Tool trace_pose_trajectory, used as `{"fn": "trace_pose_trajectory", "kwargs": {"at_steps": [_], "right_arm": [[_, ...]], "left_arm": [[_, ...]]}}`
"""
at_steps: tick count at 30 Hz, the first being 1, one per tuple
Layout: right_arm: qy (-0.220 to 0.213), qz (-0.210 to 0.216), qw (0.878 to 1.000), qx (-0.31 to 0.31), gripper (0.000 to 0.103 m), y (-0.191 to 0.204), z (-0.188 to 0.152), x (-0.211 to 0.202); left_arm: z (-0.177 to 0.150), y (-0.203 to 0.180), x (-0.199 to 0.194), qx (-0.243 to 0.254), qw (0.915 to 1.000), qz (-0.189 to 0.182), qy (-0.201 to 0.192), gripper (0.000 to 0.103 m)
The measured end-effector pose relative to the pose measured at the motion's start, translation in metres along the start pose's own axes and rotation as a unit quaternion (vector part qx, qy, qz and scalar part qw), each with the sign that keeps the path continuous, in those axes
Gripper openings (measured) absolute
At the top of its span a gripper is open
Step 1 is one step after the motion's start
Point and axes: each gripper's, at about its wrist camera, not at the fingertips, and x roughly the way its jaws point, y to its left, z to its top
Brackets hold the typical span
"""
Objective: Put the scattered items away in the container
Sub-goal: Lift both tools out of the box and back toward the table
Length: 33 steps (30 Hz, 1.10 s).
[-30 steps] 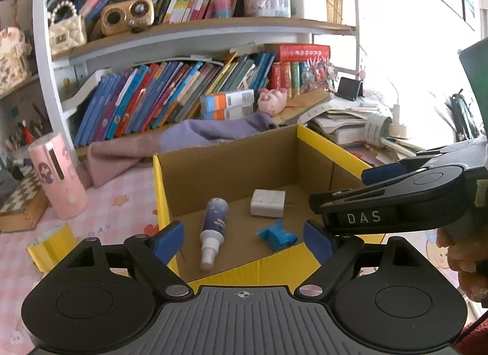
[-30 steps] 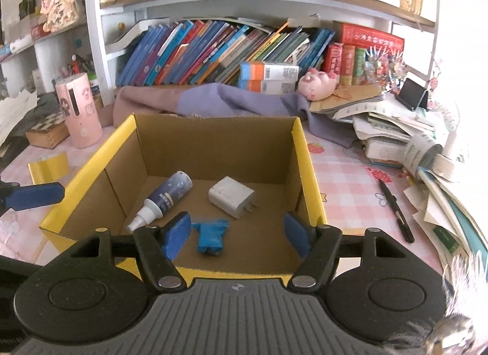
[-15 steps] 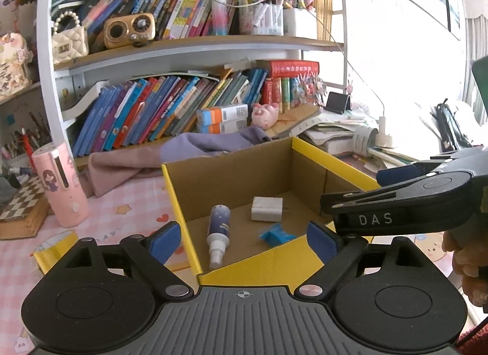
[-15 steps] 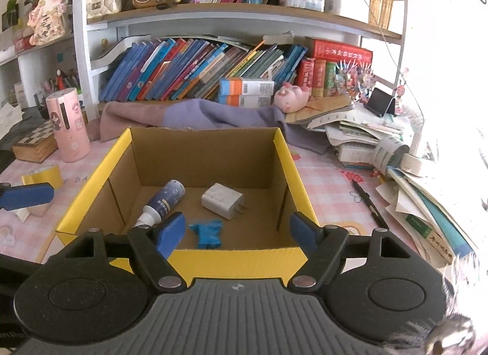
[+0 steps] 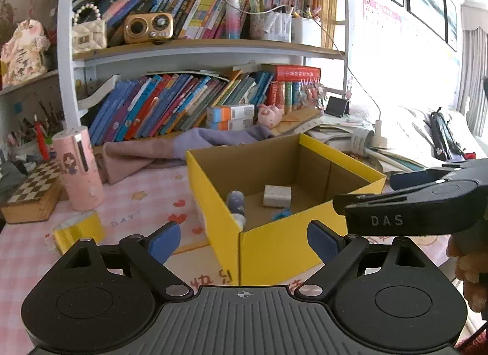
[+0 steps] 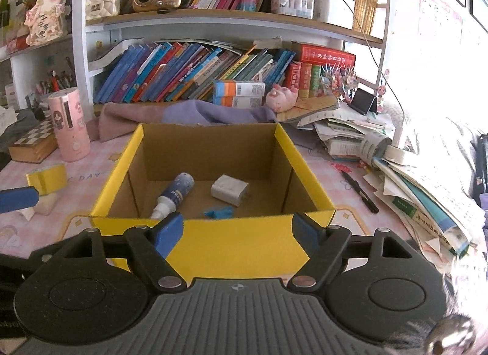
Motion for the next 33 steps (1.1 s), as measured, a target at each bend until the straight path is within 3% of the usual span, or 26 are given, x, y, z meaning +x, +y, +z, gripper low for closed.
{"fn": "trace_pose_trajectory", "kwargs": {"at_steps": [24, 33], "right_arm": [[0.033, -0.026, 0.999, 0.034, 0.082, 0.067, -0.060, -0.065], [0.056, -0.010, 0.998, 0.033, 0.083, 0.095, -0.072, -0.073]], "left_arm": [[-0.050, 0.039, -0.068, 0.016, 0.9988, -0.024, 0.039, 0.097], [-0.063, 0.056, -0.085, 0.015, 0.9984, -0.008, 0.054, 0.097]]}}
